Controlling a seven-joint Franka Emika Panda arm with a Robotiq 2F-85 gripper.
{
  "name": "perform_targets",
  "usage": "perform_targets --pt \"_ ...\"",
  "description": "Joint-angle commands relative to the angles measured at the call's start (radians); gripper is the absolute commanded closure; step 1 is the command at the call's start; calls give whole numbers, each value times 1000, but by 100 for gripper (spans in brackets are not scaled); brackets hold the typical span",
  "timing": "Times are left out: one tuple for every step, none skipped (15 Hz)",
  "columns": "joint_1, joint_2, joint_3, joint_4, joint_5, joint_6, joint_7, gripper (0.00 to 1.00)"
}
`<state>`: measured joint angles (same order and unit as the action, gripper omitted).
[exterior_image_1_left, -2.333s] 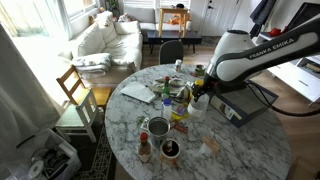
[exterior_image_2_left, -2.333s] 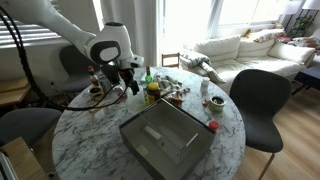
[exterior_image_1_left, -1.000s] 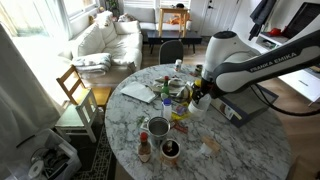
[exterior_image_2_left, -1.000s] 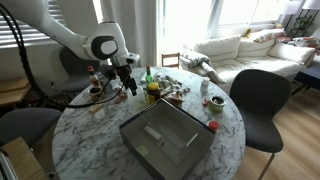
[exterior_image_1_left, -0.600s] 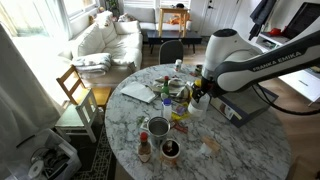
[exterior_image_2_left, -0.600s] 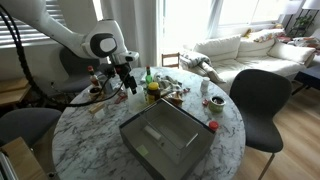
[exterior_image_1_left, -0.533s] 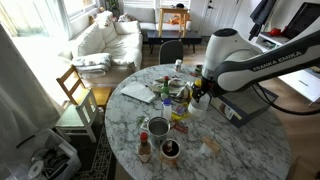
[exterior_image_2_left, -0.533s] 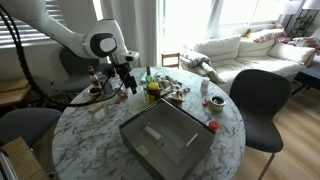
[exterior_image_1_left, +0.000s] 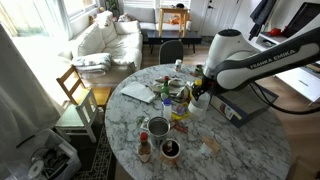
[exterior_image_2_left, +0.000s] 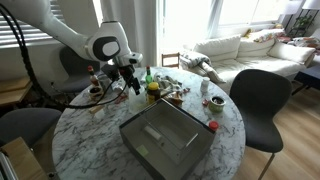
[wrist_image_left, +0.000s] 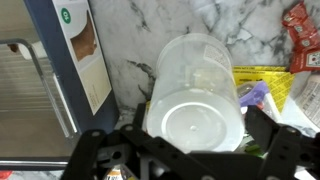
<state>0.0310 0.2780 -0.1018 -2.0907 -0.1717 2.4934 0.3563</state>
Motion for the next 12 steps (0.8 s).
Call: perform_targets --pt "-39 43 25 16 104 49 -93 0" --pt "-42 51 25 19 120 53 -105 0" --pt "-50 59 30 21 148 56 -128 0" --pt "-53 64 31 25 163 51 -141 0" --pt "-59 68 35 29 182 49 -158 0" --pt "-65 70 40 33 203 42 -176 10" --pt "-68 70 42 37 216 32 -189 27" --pt "-72 65 43 41 224 17 -201 29" --pt "-69 58 37 43 214 -2 -200 29" --pt "-67 45 34 44 205 -36 -204 29" --pt "-64 35 33 46 196 -68 -210 29" --pt "-56 23 27 50 174 -117 -206 29"
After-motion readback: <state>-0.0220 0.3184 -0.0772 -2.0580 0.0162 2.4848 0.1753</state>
